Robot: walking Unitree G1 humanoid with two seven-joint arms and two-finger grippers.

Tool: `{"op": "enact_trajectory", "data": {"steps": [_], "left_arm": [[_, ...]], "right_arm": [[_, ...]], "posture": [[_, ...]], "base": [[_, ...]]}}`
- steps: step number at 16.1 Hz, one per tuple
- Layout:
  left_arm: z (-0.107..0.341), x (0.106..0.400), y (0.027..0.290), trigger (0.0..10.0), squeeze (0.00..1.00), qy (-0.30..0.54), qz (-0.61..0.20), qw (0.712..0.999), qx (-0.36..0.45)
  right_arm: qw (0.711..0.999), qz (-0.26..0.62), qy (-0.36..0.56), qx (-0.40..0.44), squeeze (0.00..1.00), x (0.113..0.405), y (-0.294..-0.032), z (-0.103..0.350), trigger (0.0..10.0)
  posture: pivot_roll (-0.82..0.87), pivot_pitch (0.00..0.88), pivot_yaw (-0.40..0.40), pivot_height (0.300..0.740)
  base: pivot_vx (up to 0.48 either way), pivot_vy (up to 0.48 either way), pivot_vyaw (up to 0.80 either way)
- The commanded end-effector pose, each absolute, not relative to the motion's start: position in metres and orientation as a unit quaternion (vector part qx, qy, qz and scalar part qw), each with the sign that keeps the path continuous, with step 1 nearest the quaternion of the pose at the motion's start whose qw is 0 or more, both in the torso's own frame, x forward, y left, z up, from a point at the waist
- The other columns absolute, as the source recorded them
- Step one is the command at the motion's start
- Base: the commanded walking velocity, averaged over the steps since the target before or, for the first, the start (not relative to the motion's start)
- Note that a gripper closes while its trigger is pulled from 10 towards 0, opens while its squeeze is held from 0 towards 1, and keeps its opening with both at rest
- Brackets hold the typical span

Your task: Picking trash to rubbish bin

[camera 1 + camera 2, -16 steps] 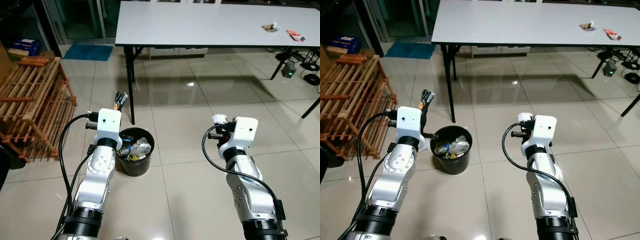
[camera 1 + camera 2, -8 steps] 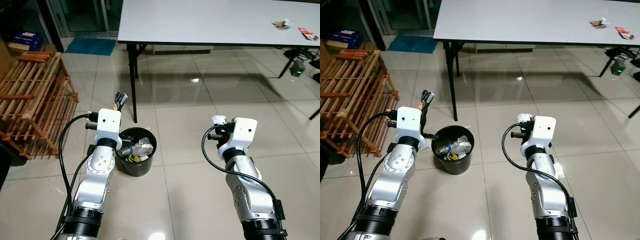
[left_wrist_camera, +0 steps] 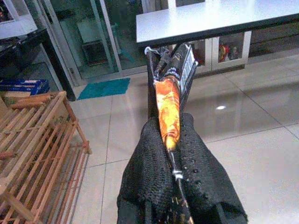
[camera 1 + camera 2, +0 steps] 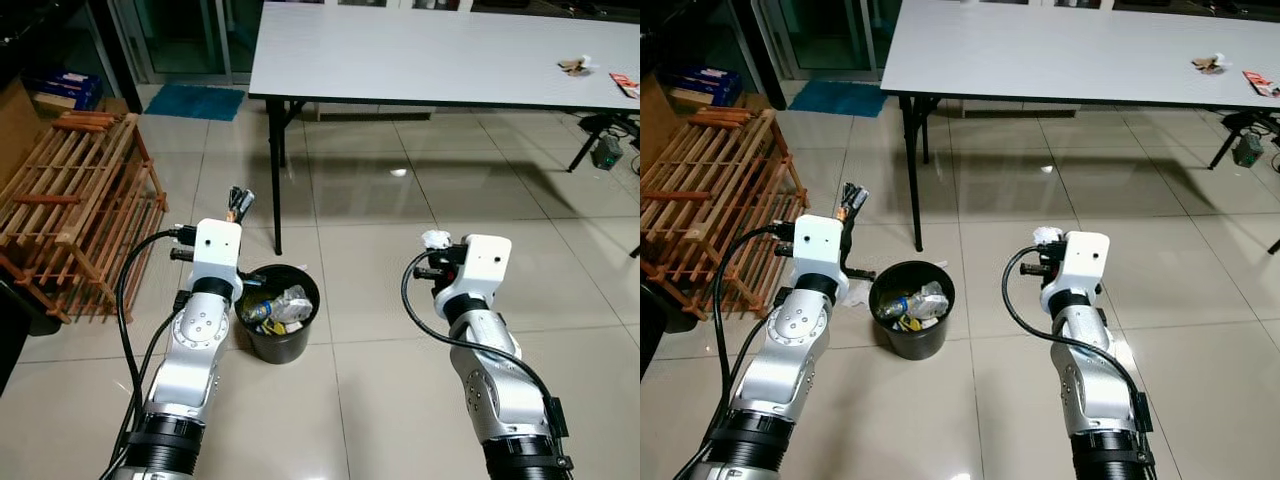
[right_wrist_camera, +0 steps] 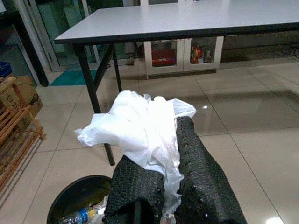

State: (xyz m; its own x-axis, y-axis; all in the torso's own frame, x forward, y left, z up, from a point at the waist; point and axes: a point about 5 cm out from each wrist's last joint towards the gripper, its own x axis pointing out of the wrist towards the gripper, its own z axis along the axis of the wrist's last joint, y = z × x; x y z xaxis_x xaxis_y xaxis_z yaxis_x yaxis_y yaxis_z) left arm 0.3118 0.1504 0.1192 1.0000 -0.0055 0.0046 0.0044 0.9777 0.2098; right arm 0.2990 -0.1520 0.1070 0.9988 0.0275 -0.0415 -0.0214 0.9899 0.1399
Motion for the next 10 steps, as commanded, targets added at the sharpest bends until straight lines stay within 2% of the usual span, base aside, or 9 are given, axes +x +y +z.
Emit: {"op": "enact_trajectory", "data": {"steps": [1, 10], "left_arm": [[0.1190, 0.3133, 0.1484, 10.0, 0.00, 0.002, -0.009, 0.994, 0.108], [0.1186, 0.3138, 0.1468, 10.0, 0.00, 0.006, -0.014, 0.994, 0.107]], "right_arm": [[0.997, 0.016, 0.024, 0.067, 0.00, 0.3012, -0.1508, 0.1078, 10.0], [0.997, 0.020, 0.024, 0.068, 0.00, 0.3015, -0.1489, 0.1076, 10.0]], "posture": [[-0.03, 0.033, -0.019, 0.740], [-0.03, 0.037, -0.017, 0.740]], "base": [[0.469, 0.000, 0.00], [0.469, 0.000, 0.00]]}}
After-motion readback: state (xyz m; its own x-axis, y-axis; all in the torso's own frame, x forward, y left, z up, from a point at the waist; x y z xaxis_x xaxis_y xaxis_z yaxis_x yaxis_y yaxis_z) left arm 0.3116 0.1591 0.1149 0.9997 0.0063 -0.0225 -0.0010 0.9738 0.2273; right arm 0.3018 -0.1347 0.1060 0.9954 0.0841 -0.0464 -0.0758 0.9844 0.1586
